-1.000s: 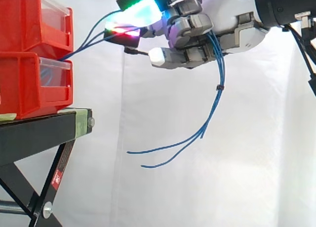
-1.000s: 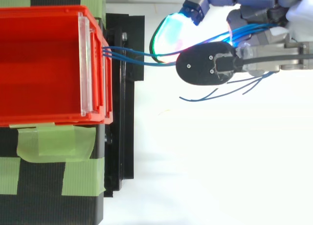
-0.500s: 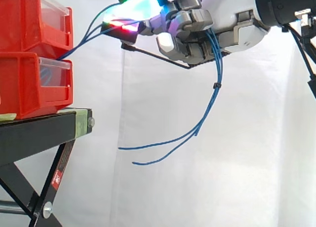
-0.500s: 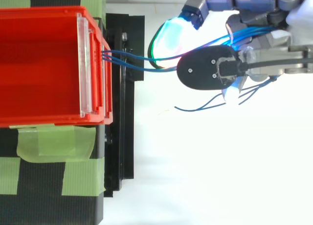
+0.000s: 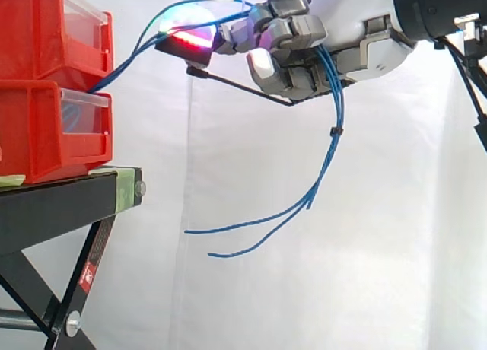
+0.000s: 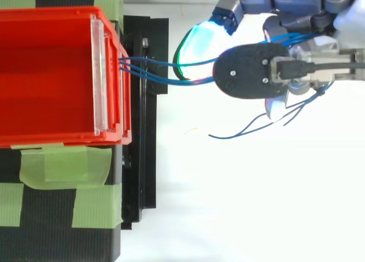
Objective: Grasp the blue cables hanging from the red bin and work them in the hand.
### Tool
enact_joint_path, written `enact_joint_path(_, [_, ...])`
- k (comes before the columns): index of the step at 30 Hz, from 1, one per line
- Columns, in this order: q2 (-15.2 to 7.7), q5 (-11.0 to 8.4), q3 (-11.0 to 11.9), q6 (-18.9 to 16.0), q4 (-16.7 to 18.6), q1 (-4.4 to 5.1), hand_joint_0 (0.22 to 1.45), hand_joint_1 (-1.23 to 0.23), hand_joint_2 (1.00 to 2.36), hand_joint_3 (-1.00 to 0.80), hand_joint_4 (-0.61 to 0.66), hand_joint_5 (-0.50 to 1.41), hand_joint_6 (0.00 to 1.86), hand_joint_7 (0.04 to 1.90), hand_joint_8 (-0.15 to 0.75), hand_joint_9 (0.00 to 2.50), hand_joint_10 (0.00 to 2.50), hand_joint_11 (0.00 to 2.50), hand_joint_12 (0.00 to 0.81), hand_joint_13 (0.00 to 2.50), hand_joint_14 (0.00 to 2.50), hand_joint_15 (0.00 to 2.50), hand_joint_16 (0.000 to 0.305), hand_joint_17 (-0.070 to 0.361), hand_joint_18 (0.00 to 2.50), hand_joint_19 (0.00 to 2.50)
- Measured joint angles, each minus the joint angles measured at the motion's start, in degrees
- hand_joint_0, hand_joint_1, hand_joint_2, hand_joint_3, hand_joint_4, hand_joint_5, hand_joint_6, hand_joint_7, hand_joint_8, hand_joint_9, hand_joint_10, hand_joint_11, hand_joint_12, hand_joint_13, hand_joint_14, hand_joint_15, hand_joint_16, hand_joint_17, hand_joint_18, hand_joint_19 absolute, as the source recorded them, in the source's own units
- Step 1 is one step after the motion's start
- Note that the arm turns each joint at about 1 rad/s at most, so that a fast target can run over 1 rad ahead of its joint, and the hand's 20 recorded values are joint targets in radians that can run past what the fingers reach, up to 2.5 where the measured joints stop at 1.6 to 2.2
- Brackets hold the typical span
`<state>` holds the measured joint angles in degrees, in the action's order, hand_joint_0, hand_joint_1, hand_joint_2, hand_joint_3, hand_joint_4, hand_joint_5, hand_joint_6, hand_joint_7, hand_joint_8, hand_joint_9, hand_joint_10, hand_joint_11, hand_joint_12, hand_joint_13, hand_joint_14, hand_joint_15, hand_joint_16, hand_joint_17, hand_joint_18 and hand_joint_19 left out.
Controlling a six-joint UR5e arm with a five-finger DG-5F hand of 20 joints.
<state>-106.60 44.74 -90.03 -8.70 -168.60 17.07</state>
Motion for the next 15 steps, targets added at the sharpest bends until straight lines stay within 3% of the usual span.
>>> enact_joint_path(8, [-0.01,0.0,0.0,-0.03,0.01,0.02,0.91,-0.69,1.02,-0.27,0.28,0.32,0.23,1.3,0.459,0.66,2.5,2.5,0.484,0.91,2.5,1.81,0.053,0.12,1.28,0.68])
enact_joint_path(10, [-0.01,0.0,0.0,-0.05,0.02,0.01,0.92,-0.69,1.02,-0.29,0.28,0.32,0.23,1.29,0.459,0.66,2.5,2.5,0.482,0.92,2.5,1.82,0.053,0.12,1.29,0.69])
enact_joint_path(15, [0.0,0.0,-0.02,-0.07,0.02,-0.01,0.83,-0.67,1.01,-0.59,0.28,0.32,0.2,1.31,0.461,0.66,2.5,2.5,0.485,0.91,2.5,1.85,0.052,0.118,1.28,0.73])
